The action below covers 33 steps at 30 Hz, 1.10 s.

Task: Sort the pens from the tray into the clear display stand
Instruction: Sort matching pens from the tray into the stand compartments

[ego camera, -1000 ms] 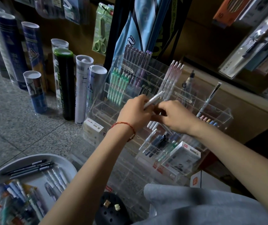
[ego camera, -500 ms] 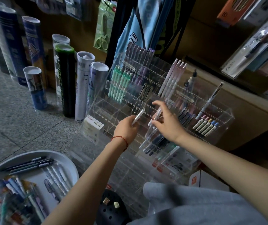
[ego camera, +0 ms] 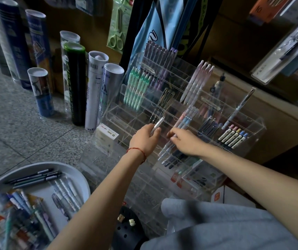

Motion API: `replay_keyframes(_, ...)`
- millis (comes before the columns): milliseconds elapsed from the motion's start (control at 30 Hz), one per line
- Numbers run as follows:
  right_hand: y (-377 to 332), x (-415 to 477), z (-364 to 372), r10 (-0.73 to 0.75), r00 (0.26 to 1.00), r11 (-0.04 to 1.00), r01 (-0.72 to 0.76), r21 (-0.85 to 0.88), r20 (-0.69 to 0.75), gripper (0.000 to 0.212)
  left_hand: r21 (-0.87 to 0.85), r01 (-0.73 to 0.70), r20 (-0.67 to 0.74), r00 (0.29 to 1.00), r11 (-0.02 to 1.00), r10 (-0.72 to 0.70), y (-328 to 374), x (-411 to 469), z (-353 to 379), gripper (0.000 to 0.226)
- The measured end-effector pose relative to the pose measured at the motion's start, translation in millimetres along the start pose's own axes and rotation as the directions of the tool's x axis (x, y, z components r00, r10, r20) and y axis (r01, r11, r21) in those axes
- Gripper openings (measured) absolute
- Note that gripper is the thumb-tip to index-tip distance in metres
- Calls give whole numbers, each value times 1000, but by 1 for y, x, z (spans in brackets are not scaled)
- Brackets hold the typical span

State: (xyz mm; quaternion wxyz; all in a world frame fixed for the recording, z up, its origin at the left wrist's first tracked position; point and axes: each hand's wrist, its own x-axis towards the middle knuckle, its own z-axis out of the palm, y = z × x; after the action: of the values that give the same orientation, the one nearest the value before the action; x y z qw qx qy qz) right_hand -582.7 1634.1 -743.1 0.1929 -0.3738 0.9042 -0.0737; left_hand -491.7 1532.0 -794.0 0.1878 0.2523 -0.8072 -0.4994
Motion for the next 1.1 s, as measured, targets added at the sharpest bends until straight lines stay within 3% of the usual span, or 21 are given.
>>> replay_keyframes(167, -6, 0, 5, 50, 993, 988, -34, -150, 110, 54, -100, 37, -6, 999, 994, -38, 4, -1, -2, 32)
replay_keyframes(267, -14, 0, -4, 7, 996, 997, -1, -78, 87, 66, -158, 11, -77, 997, 987, -24, 4, 0, -2, 30)
replay_keyframes(367, -25, -2, -17, -6, 992, 943, 48, 329, -126, 48, -384, 70, 9, 997, 921, -71, 7, 0, -2, 25)
replay_keyframes(467, -32, -9, -23, 70, 985, 779, 47, 626, -161, 23, -512, 165, 163, 982, 843, -93, 15, -4, -3, 26)
replay_keyframes(567, -30, -15, -25, 139, 983, 719, -19, 694, -118, 10, -601, 222, 251, 964, 768, -82, 21, -10, -5, 27)
replay_keyframes(733, -23, -10, -34, 264, 944, 600, -1, 800, -197, 22, -452, 275, 353, 929, 848, -113, 15, -15, -17, 22)
replay_keyframes(833, -23, -10, -35, 283, 936, 553, 19, 833, -209, 21, -473, 299, 338, 930, 829, -142, 11, -16, -28, 15)
replay_keyframes(933, -28, -15, -45, 253, 946, 489, 58, 870, -205, 19, -426, 211, 218, 968, 880, -127, 10, -15, -47, 12)
replay_keyframes(967, -29, -18, -51, 235, 948, 504, 71, 861, -215, 20, -369, 152, 156, 983, 917, -99, 10, -14, -55, 13)
replay_keyframes(1000, -29, -20, -56, 194, 949, 601, 84, 795, -247, 20, -282, 77, 98, 994, 956, -52, 12, -13, -63, 14)
replay_keyframes(1067, -30, -27, -62, 2, 966, 919, 99, 381, -257, 17, -61, -73, 59, 995, 995, 77, 21, -12, -74, 13)
replay_keyframes(1100, -34, -31, -59, -94, 979, 981, 122, 151, -183, 19, 25, -137, 73, 988, 990, 135, 30, -12, -76, 13)
